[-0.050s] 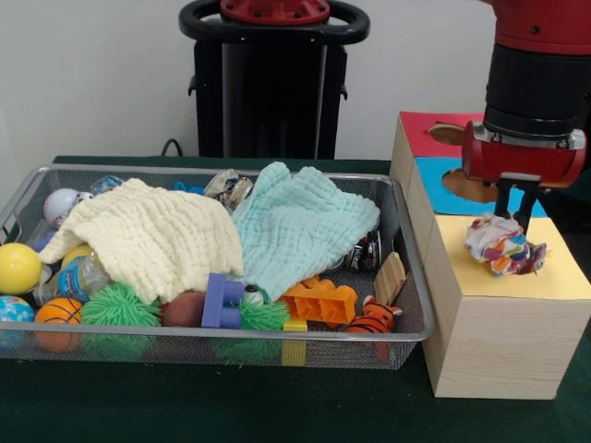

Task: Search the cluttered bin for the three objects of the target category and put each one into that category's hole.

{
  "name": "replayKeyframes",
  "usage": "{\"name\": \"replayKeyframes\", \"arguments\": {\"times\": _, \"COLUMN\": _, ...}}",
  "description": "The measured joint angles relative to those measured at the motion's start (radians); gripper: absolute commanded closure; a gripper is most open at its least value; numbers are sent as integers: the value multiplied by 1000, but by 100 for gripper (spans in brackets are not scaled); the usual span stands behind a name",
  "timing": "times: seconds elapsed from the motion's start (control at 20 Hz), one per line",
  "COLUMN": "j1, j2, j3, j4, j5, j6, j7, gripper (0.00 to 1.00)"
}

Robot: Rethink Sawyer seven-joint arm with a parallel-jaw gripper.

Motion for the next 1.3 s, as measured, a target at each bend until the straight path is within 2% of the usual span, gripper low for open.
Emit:
{"name": "replayKeyframes", "arguments": {"times": 0.8, "j1": 9, "j2": 0, "j3": 0, "j4": 29, "j5": 19, "j6": -22, "j7": 0, "gripper": 100}}
{"name": "replayKeyframes", "arguments": {"times": 0.85, "j1": 9, "j2": 0, "j3": 0, "j4": 33, "j5": 24, "j6": -22, "j7": 0, "gripper": 0}}
{"name": "replayKeyframes", "arguments": {"times": 1.3, "j1": 8, "j2": -6, "j3": 12, "j4": 42, "j5": 40, "j6": -22, "j7": 0, "gripper": 0}}
